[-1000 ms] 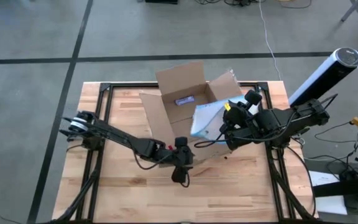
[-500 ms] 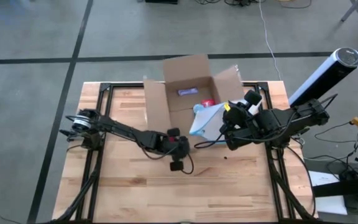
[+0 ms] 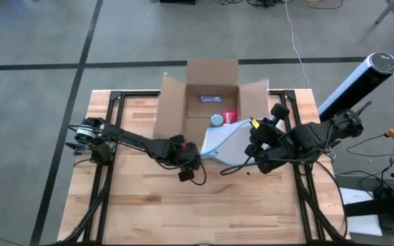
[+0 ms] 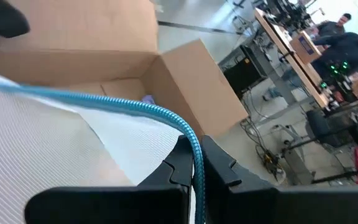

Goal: Unpack boxes
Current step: Open the transparent blue transparent zip bag

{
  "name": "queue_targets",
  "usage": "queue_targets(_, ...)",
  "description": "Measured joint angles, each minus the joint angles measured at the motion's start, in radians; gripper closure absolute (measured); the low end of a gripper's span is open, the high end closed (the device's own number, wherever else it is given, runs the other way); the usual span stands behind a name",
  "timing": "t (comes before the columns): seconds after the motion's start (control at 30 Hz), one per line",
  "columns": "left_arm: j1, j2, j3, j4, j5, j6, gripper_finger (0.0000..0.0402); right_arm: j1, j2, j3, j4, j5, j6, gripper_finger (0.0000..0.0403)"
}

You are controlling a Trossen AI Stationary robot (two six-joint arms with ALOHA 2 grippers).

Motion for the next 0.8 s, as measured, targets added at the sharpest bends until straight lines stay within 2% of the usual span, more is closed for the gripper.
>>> queue_targets(0.2, -0.054, -0.02, -0.007, -0.167, -0.06, -0.117, 0.0401, 0.054, -0.007, 0.002, 0.0, 0.0, 0.033, 0.0403)
queue_targets(0.37, -0.086, -0.143, -0.095, -0.159, -0.091, -0.156, 0.0402, 0.123, -0.023, 0.0, -0.001, 0.003, 0.086, 0.0403)
queue_targets(0.67, -0.085, -0.542, -0.494, 0.151, -0.091, -0.218, 0.0401, 0.233, -0.026, -0.018, 0.001, 0.003, 0.205, 0.0403)
queue_targets(0.8, -0.094, -0.679, -0.645, 0.248, -0.084, -0.269, 0.0401, 0.254, -0.014, -0.067, 0.001, -0.038, 0.287, 0.0403)
